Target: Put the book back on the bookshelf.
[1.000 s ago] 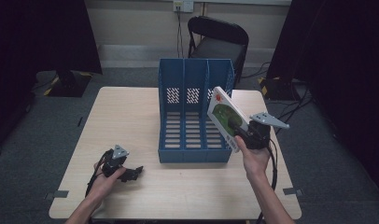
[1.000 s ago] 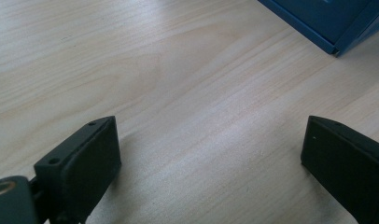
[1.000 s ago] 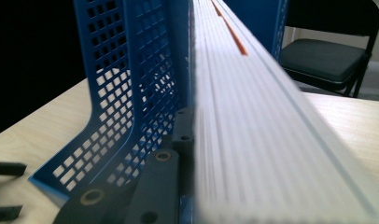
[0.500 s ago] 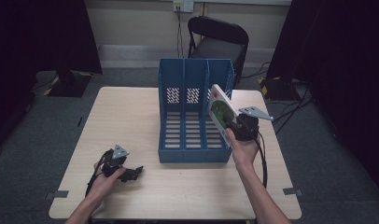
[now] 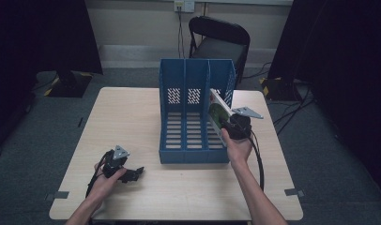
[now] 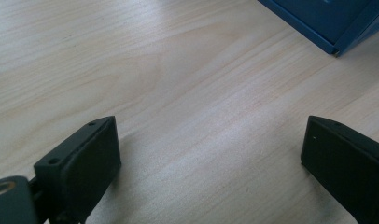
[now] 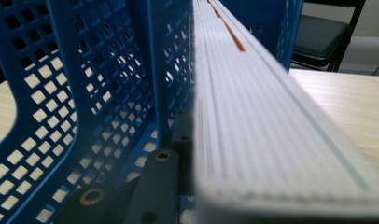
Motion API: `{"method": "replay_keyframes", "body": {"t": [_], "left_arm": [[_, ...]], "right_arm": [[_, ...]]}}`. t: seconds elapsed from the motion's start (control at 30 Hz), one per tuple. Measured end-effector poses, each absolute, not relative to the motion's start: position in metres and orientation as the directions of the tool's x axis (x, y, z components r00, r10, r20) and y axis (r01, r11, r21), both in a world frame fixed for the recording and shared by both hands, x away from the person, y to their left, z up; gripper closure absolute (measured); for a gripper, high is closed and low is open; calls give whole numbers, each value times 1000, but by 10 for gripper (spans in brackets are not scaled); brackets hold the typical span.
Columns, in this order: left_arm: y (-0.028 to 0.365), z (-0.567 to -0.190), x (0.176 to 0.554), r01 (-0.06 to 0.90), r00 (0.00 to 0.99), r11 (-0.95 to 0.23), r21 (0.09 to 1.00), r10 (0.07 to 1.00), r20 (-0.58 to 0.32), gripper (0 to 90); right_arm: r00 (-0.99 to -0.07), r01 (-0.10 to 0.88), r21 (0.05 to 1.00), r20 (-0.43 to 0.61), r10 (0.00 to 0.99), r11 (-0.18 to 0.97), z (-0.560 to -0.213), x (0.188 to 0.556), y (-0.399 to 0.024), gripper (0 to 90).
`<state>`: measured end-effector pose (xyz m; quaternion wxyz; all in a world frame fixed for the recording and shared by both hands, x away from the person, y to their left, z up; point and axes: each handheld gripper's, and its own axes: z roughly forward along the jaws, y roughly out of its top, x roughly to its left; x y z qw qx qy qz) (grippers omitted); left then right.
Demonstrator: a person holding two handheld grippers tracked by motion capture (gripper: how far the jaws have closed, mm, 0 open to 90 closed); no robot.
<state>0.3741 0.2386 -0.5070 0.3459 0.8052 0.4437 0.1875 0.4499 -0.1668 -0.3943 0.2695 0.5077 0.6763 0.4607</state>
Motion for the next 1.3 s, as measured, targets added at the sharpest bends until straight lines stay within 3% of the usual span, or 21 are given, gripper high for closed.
{"method": "replay_keyframes", "body": {"t": [0.63,1.3], "left_arm": [[239,-507,374,585,536,-367,723,844,-5,42],[238,-507,374,583,539,-368,724,843,-6,42]], "right_arm": [[-350,496,861,78,934,114,-421,457,-166,764],[-365,502,853,60,929,142,-424,450,-170,753]]}}
